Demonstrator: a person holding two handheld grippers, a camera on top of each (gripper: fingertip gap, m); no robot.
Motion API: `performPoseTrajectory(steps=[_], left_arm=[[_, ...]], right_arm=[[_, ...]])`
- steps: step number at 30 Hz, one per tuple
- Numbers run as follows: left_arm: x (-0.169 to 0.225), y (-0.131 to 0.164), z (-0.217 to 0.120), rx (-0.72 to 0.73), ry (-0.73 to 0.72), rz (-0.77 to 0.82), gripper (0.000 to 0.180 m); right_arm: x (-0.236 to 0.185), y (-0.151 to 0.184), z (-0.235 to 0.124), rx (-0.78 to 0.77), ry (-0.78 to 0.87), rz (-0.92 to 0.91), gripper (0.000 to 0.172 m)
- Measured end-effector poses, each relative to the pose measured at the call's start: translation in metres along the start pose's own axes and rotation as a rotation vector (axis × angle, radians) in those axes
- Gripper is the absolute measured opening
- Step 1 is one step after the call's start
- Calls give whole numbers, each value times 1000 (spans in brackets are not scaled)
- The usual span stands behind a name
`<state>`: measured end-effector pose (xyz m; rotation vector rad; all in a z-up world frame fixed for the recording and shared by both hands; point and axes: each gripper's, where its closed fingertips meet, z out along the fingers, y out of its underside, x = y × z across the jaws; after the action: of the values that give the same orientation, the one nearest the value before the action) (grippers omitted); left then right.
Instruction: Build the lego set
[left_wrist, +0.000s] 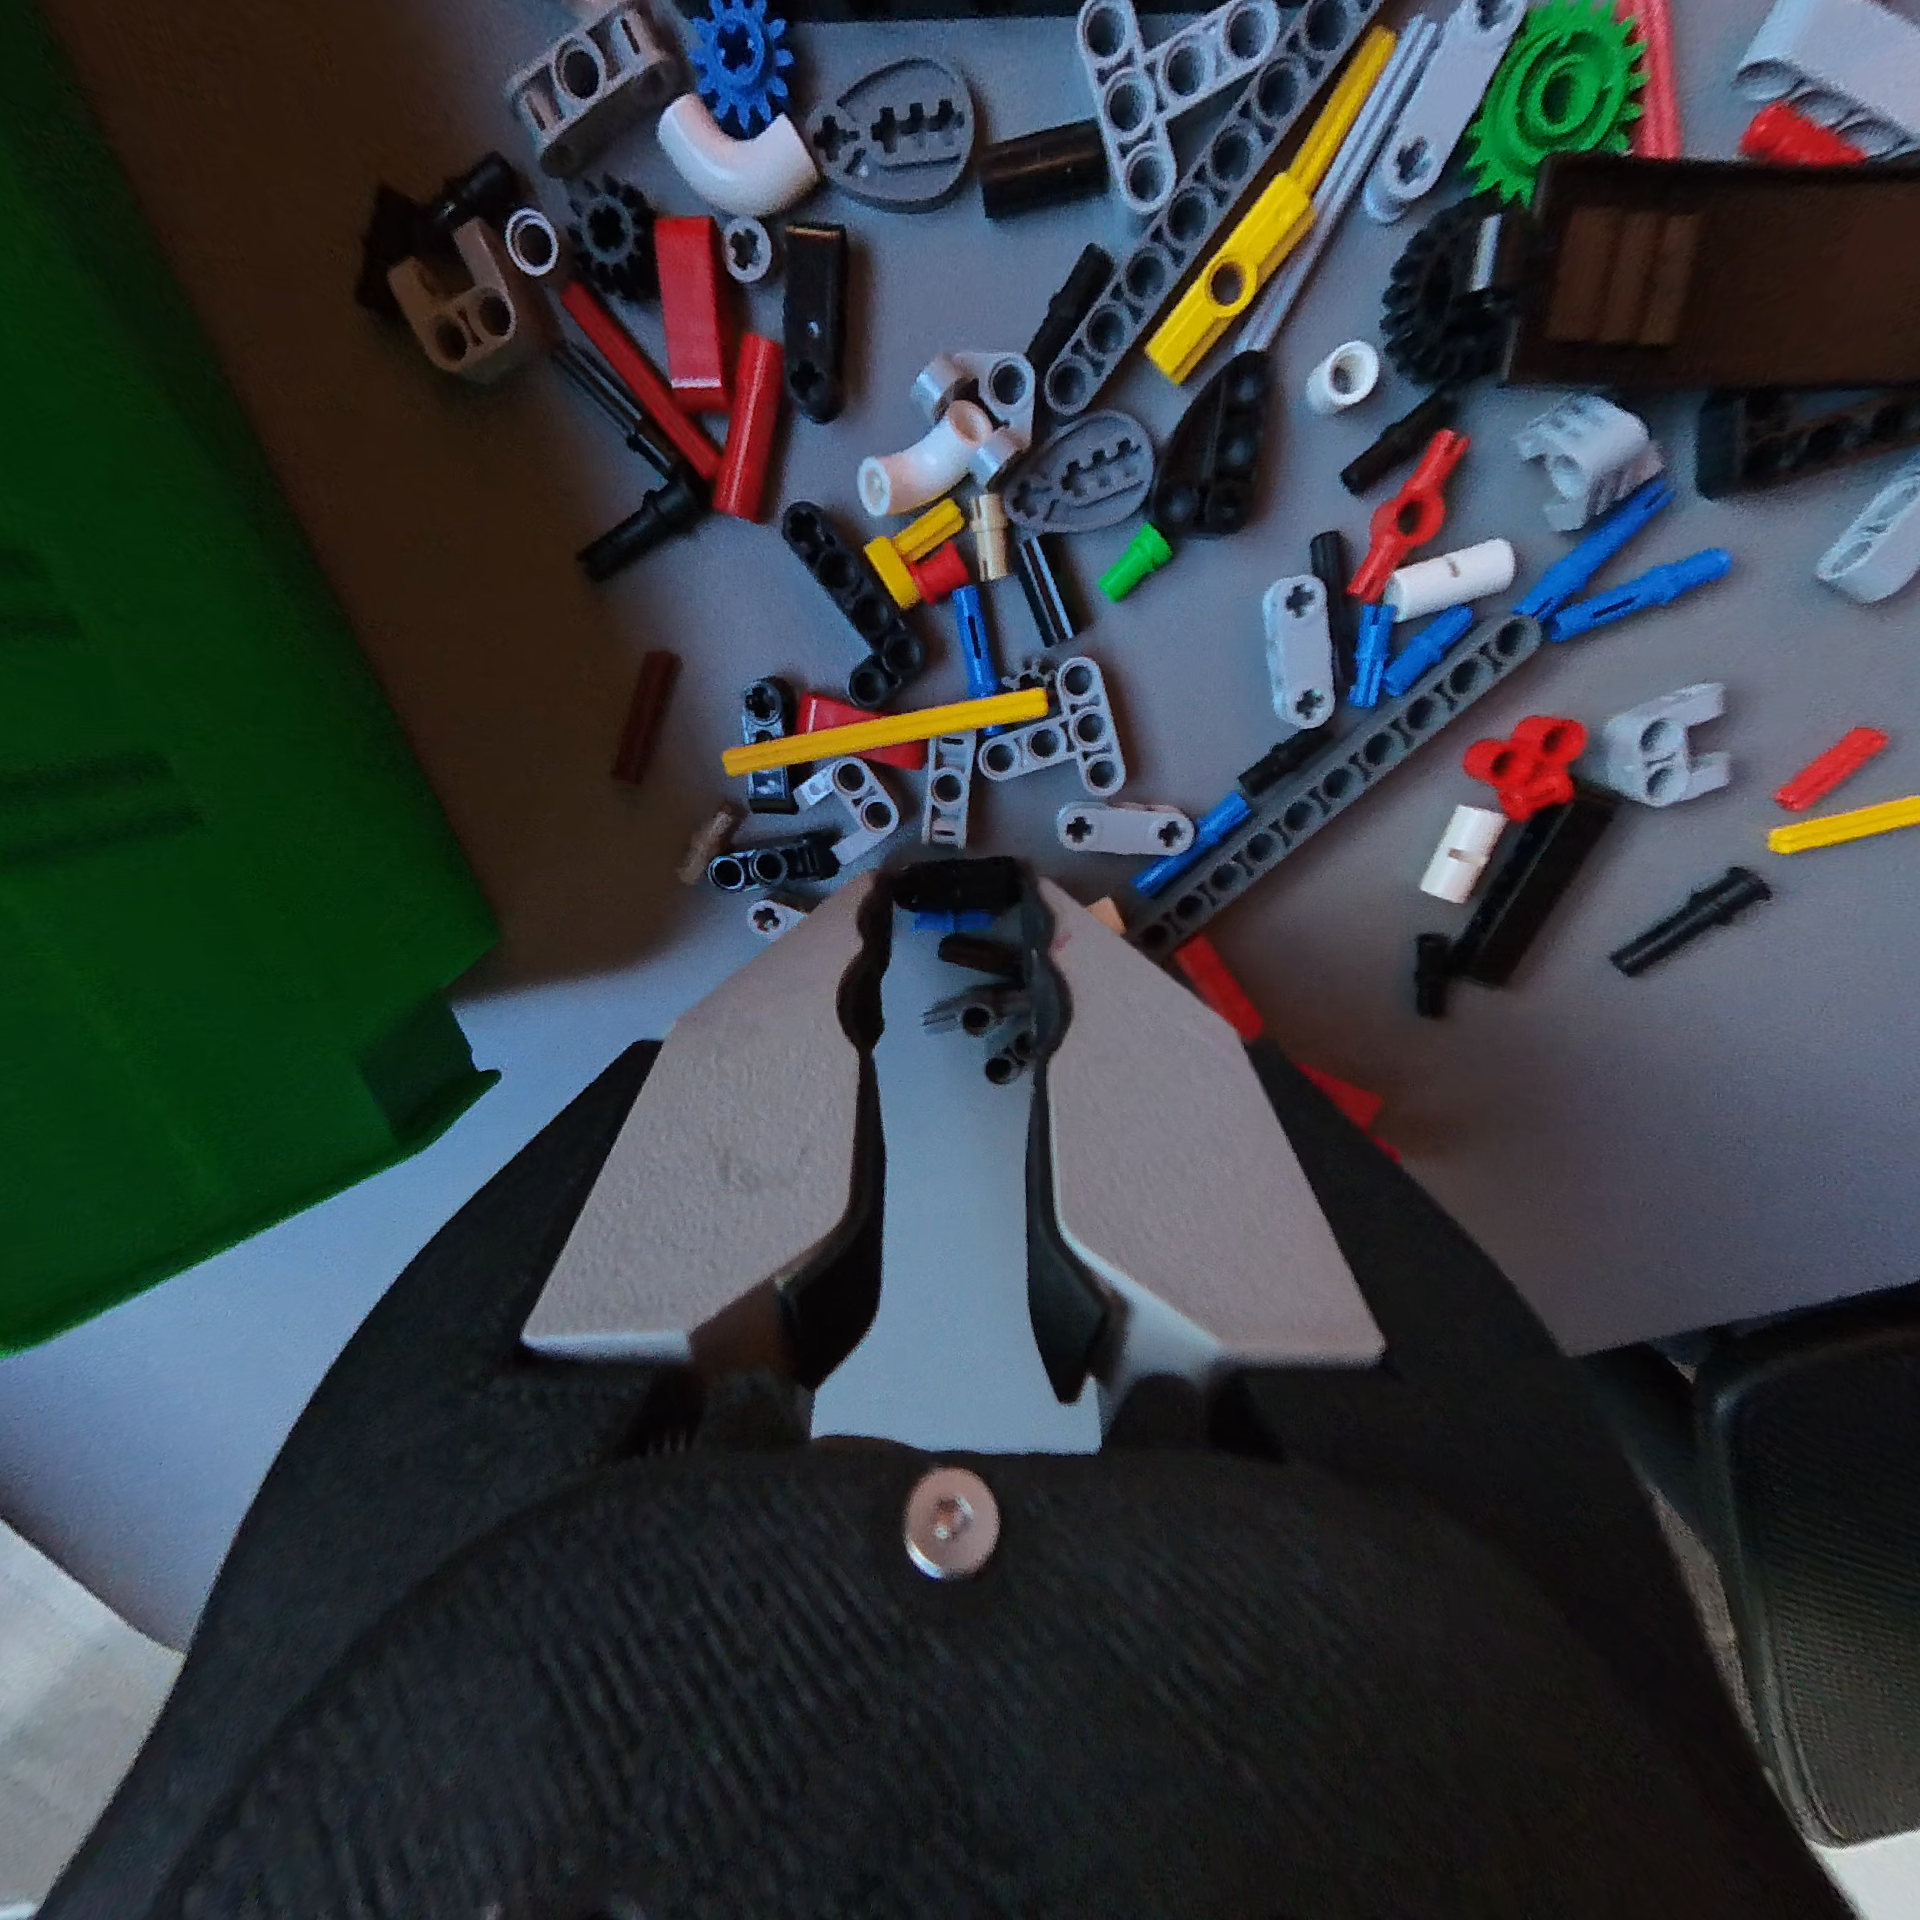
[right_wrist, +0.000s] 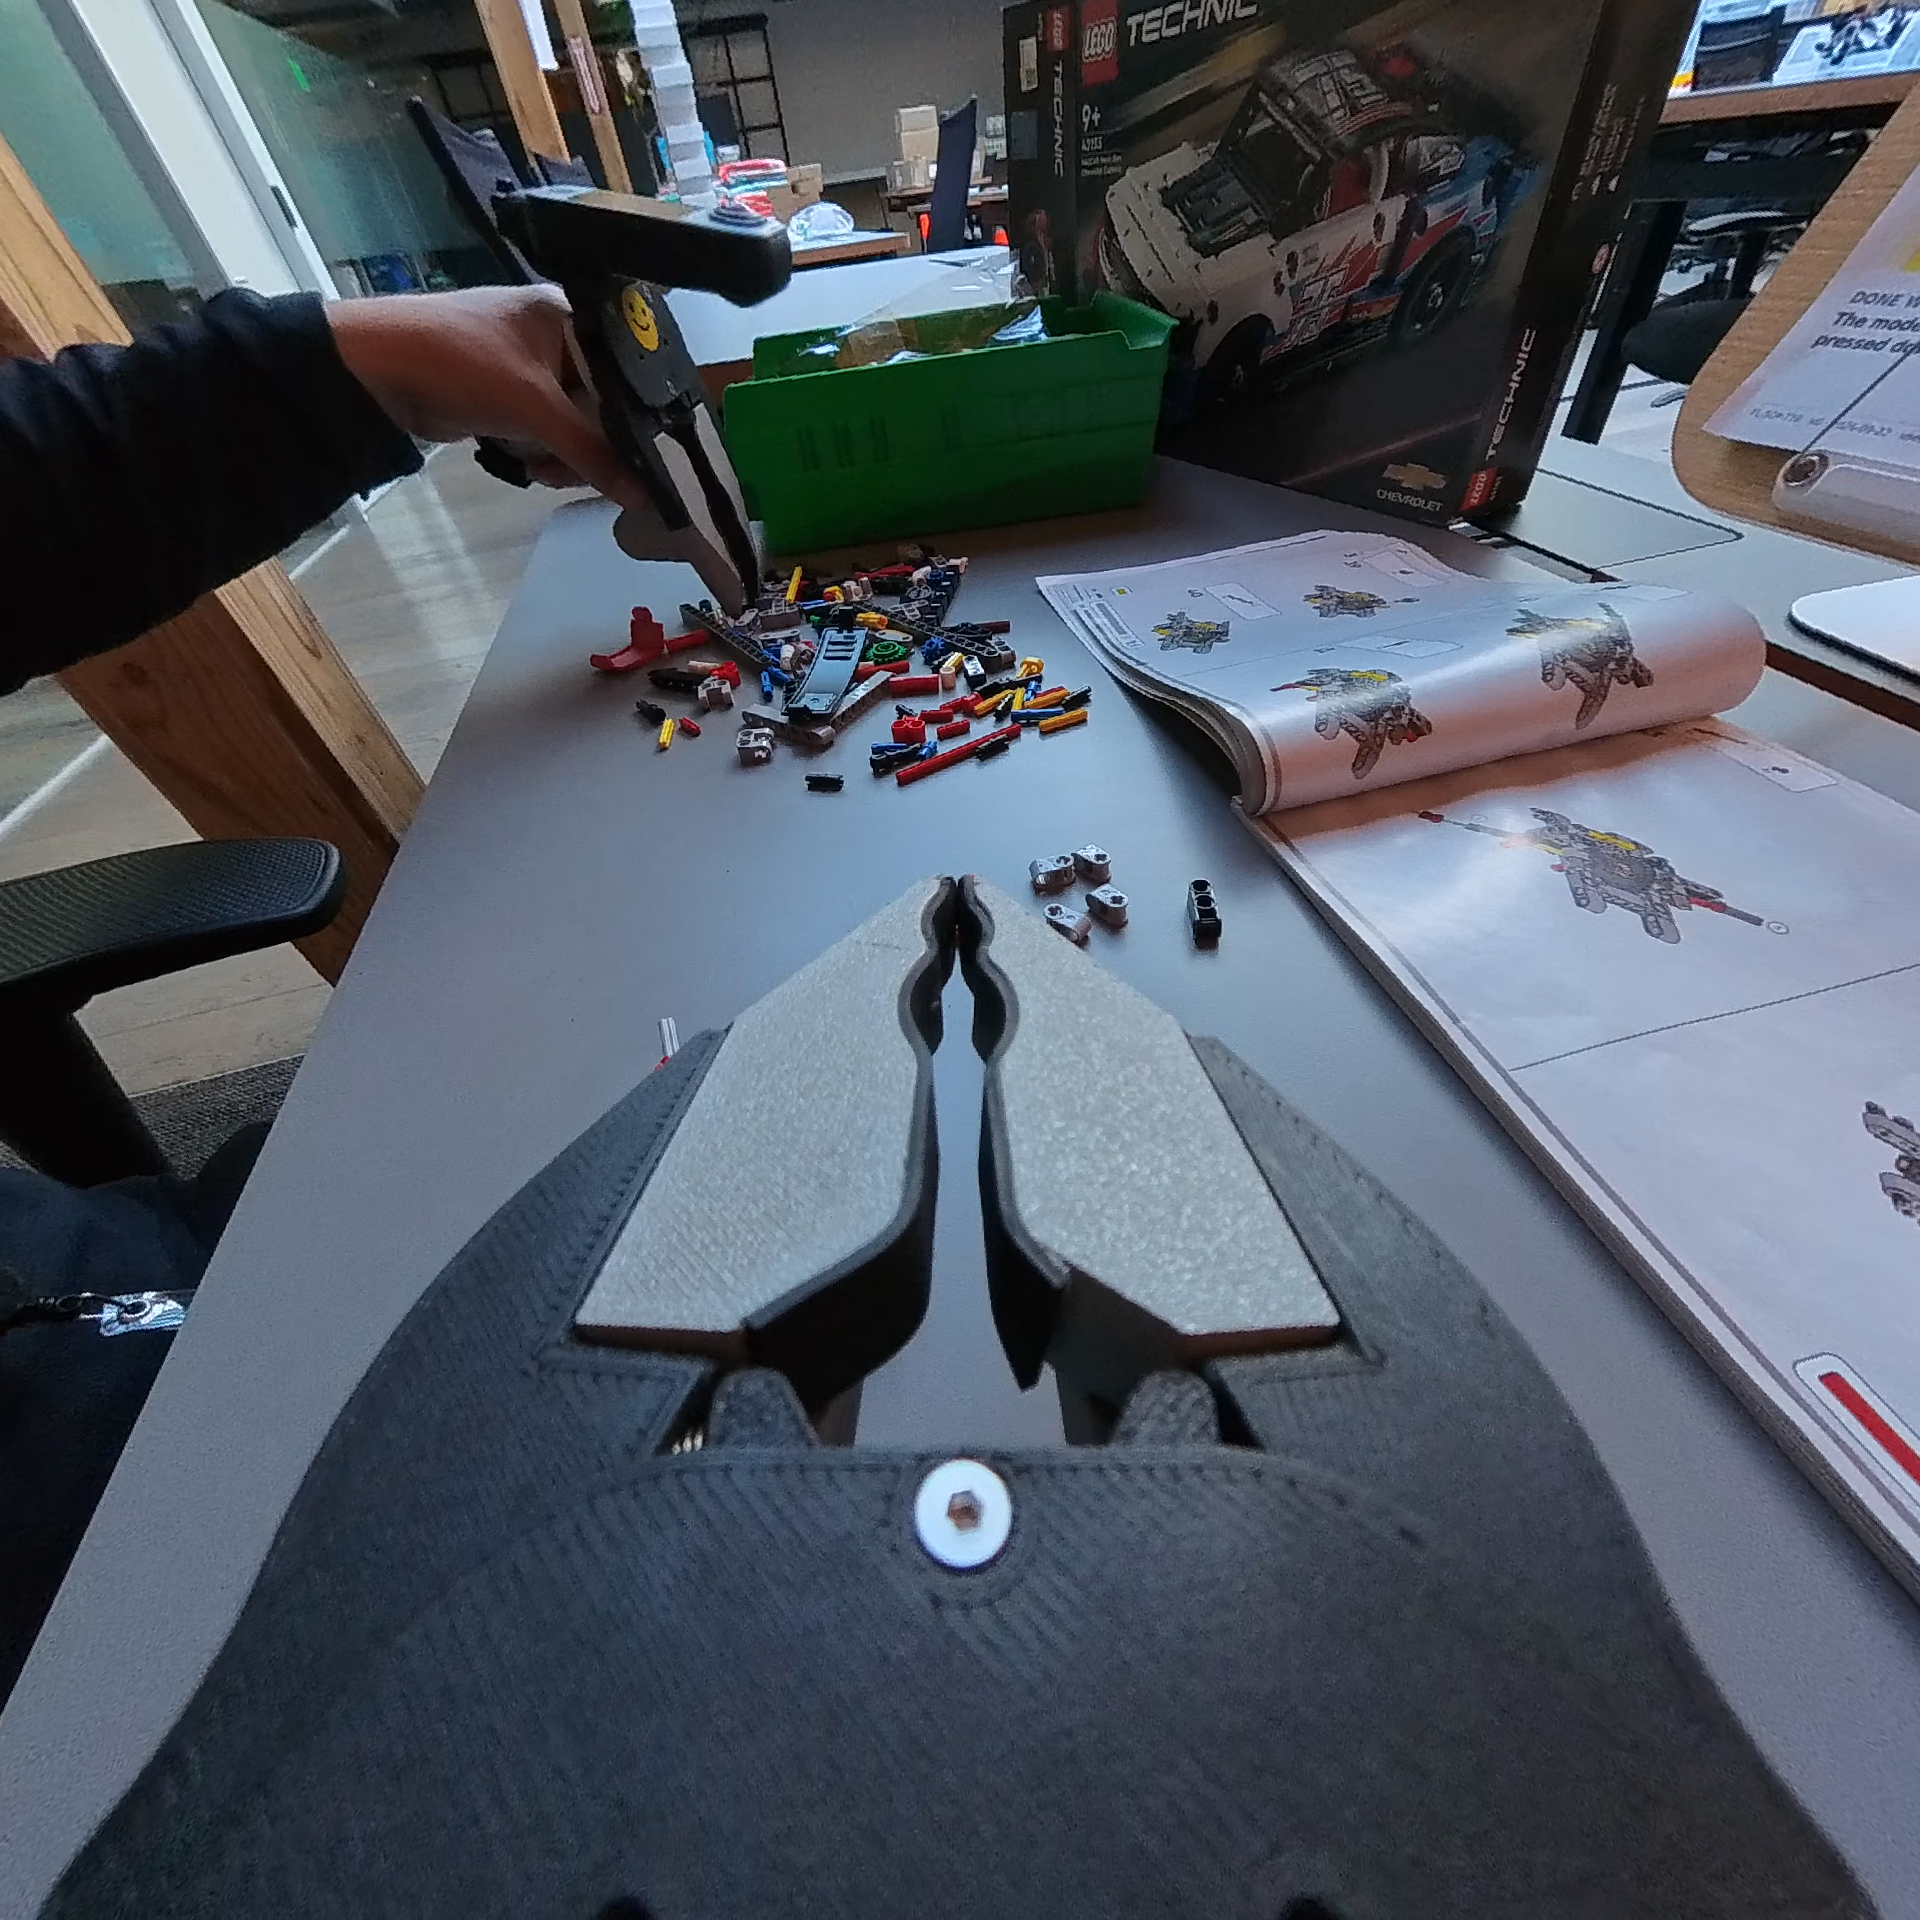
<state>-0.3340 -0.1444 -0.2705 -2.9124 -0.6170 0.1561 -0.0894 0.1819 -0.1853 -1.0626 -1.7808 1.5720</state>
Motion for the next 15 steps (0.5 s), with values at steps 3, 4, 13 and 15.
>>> performPoseTrajectory(steps=[3, 4, 13, 15], left_arm=[[0, -1, -1, 9, 3, -1, 22], [1, -2, -2, 12, 5, 2, 22], [18, -27, -40, 177, -55, 177, 22], [38, -44, -49, 223, -51, 255, 22]], right_arm=[[0, 0, 0, -1, -2, 0, 0], [0, 0, 0, 0, -1, -1, 0], [0, 1, 1, -4, -3, 3, 0], [0, 2, 2, -9, -8, 5, 0]])
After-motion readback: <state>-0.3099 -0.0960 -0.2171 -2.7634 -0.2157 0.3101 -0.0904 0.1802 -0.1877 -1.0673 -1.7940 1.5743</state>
